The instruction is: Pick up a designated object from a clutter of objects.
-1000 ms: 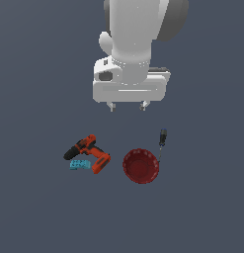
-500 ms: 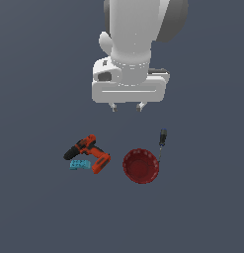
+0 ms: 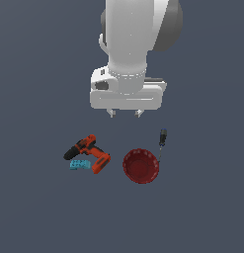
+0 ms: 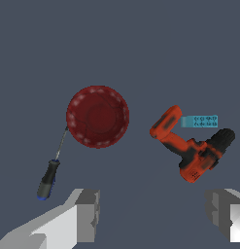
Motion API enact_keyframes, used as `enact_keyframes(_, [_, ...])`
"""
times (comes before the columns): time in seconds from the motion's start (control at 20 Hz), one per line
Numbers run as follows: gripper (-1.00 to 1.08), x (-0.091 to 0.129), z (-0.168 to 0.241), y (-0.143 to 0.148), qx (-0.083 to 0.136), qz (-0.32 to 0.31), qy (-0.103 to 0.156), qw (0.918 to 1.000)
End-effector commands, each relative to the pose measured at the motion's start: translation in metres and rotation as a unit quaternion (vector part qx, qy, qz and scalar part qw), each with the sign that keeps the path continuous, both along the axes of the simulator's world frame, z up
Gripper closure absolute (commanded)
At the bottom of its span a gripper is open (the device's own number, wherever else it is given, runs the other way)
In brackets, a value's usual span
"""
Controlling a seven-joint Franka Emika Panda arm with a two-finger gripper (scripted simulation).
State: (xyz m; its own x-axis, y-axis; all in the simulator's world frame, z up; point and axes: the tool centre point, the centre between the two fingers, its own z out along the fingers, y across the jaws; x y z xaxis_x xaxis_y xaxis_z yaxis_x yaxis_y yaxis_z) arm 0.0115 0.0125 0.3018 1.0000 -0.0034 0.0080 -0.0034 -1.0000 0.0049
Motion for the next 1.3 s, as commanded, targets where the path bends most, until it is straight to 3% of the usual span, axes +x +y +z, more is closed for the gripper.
enact_keyframes(0.0, [-0.60,0.005,-0.010,-0.003,0.003,-0.010,-0.004,0.9999])
enact_keyframes(0.6, [-0.60,0.040,-0.094,-0.035,0.025,-0.101,-0.040,0.9937])
enact_keyframes(1.25, [-0.60,0.054,-0.195,-0.087,0.031,-0.218,-0.085,0.9718])
